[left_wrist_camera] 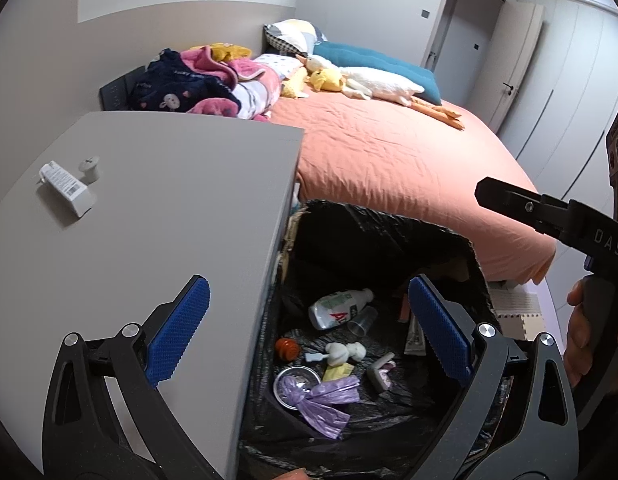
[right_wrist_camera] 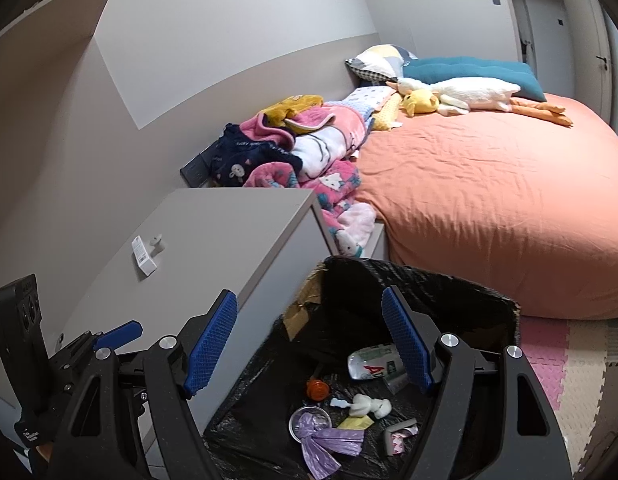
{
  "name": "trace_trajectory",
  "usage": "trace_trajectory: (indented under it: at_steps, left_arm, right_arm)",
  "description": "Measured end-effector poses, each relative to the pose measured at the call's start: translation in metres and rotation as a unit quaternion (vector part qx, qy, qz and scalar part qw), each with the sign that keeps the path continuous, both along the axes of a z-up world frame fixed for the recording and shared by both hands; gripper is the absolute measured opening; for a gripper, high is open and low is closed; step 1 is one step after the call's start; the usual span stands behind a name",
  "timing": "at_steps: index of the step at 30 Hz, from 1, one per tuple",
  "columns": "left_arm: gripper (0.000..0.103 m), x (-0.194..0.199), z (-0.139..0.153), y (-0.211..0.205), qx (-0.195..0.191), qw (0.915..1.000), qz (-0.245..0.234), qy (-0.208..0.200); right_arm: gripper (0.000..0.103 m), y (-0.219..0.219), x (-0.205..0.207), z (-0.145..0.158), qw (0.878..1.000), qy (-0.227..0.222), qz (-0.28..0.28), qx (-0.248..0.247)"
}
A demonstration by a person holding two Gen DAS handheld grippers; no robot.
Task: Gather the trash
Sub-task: 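Move both tools back over the table toward the white tube box and grey cap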
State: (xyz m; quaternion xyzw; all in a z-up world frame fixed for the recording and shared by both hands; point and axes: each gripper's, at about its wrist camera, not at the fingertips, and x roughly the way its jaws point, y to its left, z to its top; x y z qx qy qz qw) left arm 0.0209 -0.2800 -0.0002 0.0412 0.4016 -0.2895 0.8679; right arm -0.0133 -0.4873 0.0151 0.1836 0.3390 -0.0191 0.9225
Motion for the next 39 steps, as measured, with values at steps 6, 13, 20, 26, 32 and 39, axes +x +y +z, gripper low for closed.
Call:
trace_trajectory:
  at_steps: [6, 13, 20, 26, 32, 39]
  left_arm:
    - [0.096, 0.010, -0.002, 0.015, 0.001, 0.9999, 0.015, 0.003]
    - [0.096, 0.017, -0.004, 0.029, 0.005, 0.9996, 0.028, 0.003]
    - [0.096, 0.029, -0.008, 0.049, 0.008, 0.9986, 0.052, 0.009]
    - [0.096, 0.040, -0.011, 0.066, 0.011, 0.9974, 0.070, 0.011]
    - [0.096, 0.057, -0.014, 0.090, 0.009, 0.9948, 0.100, 0.016]
    - [0.096, 0.080, -0.016, 0.118, -0.001, 0.9907, 0.134, 0.022]
  right_arm:
    - [0.076, 0.013, 0.013, -0.003, 1.000, 0.003, 0.014, 0.001]
    - [0.076, 0.030, 0.030, -0.006, 1.000, 0.006, 0.030, -0.001]
    - [0.076, 0.049, 0.051, -0.009, 0.999, 0.010, 0.050, -0.001]
    - [0.076, 0.066, 0.071, -0.013, 0.998, 0.015, 0.067, -0.002]
    - [0.076, 0.084, 0.093, -0.017, 0.996, 0.020, 0.086, -0.002]
    - [0.076, 0.112, 0.127, -0.019, 0.993, 0.021, 0.113, -0.004]
